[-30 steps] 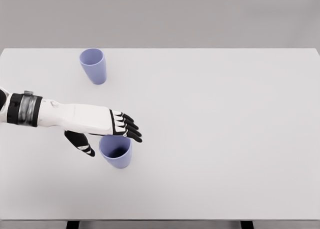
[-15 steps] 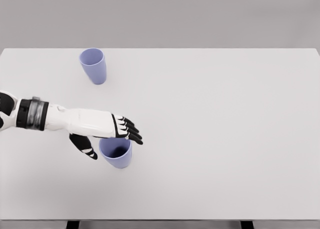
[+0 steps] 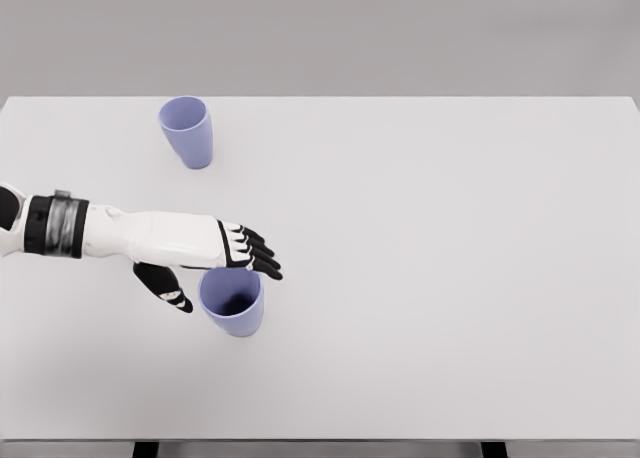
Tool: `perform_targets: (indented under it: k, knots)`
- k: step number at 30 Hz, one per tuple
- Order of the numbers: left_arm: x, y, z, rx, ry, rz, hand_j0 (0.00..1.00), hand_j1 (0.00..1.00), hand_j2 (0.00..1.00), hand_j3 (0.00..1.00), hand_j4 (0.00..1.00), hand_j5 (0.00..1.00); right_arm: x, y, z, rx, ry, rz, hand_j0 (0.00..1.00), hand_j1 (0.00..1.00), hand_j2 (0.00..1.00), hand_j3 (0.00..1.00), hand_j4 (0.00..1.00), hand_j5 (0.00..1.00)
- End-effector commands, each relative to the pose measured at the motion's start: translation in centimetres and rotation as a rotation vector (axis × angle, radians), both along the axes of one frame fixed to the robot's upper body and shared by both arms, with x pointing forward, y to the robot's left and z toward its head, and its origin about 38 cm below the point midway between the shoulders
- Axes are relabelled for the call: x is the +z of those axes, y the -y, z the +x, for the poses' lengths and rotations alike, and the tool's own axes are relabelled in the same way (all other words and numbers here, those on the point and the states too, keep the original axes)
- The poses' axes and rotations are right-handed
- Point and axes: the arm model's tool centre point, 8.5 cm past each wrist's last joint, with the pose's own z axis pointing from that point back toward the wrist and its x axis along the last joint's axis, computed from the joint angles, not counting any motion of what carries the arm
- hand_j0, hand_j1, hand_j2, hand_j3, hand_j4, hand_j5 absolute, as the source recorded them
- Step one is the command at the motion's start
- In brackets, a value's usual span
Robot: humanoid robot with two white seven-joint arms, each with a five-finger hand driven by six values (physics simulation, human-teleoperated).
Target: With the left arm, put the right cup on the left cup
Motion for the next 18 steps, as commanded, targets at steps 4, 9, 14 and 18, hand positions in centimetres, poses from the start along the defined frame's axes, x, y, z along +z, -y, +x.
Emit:
perform_targets:
  k: [4,9,14,18]
  knots:
    - [-0.2,0.4,-0.4,-0.011,-0.009,-0.011,1.00,1.00,1.00,1.00,1.00,1.00,0.0,0.0,0.0,0.000,0.000,0.000,1.00,1.00,1.00,1.00,1.00,1.00]
    - [-0.7,0.5,-0.5,-0.014,-0.003,0.006,1.00,1.00,1.00,1.00,1.00,1.00,0.0,0.0,0.0,0.000,0.000,0.000,1.00,1.00,1.00,1.00,1.00,1.00]
    - [-0.6,0.4,-0.4,-0.011,0.005,0.009,1.00,1.00,1.00,1.00,1.00,1.00,0.0,0.0,0.0,0.000,0.000,0.000,1.00,1.00,1.00,1.00,1.00,1.00]
    - [-0.8,0.2,-0.4,-0.004,0.000,0.008,1.00,1.00,1.00,1.00,1.00,1.00,0.0,0.0,0.0,0.000,0.000,0.002,1.00,1.00,1.00,1.00,1.00,1.00]
